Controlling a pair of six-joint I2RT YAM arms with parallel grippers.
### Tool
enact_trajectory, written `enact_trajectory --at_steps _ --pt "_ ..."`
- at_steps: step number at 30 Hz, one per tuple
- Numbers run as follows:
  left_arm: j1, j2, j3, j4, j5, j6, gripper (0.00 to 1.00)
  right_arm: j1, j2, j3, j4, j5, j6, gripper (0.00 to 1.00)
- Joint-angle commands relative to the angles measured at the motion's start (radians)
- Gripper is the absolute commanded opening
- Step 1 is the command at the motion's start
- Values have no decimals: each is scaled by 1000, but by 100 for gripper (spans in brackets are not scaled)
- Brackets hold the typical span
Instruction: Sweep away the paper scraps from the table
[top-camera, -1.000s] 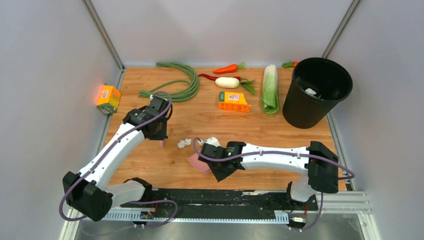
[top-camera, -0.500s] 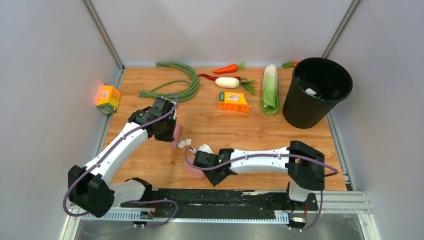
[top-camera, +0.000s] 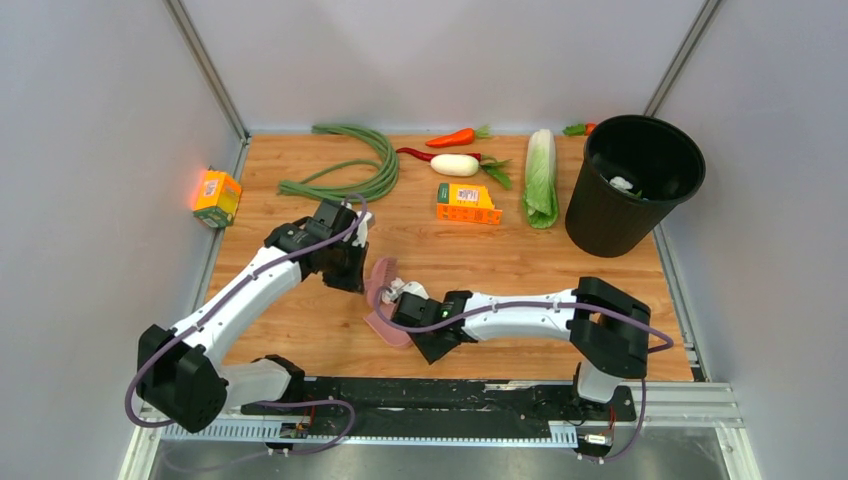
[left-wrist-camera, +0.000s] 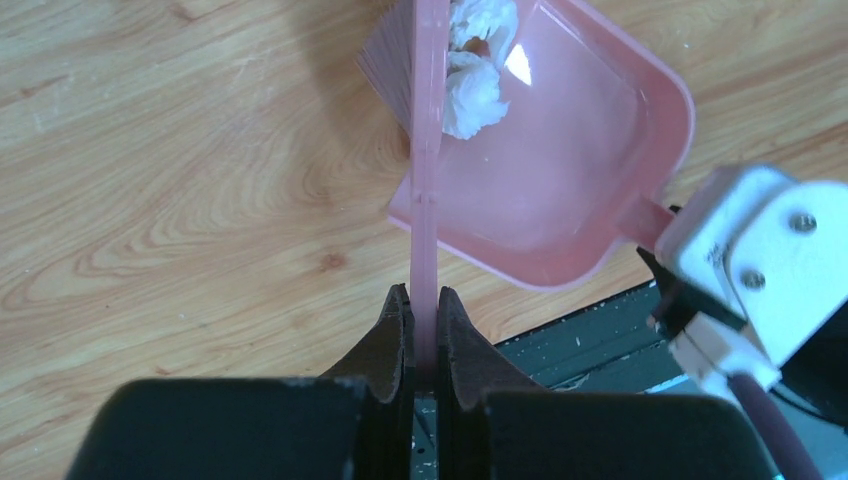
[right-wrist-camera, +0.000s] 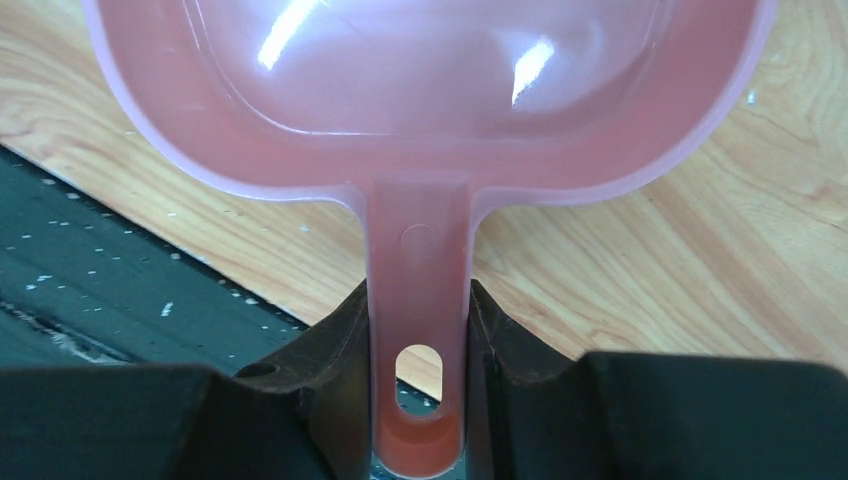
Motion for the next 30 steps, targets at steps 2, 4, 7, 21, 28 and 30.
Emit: enact_trajectory --at_steps 2,4,7,21,28,30 --pt "-43 36 -23 -68 49 13 0 -46 -37 -43 44 -16 -41 0" --pt "-50 37 -18 -71 46 12 0 -55 -40 -52 50 -21 -52 0" --pt "-58 36 -12 -80 50 12 0 -58 -34 -54 53 -21 -68 0" --pt "-93 -47 -12 -124 81 -25 0 -67 -48 -66 60 -7 -54 0" --pt "-109 -121 -53 -143 110 -54 0 -67 -66 -74 60 9 -52 0" --pt "-112 -139 -56 -147 112 -60 0 -67 -72 -74 58 12 -48 0"
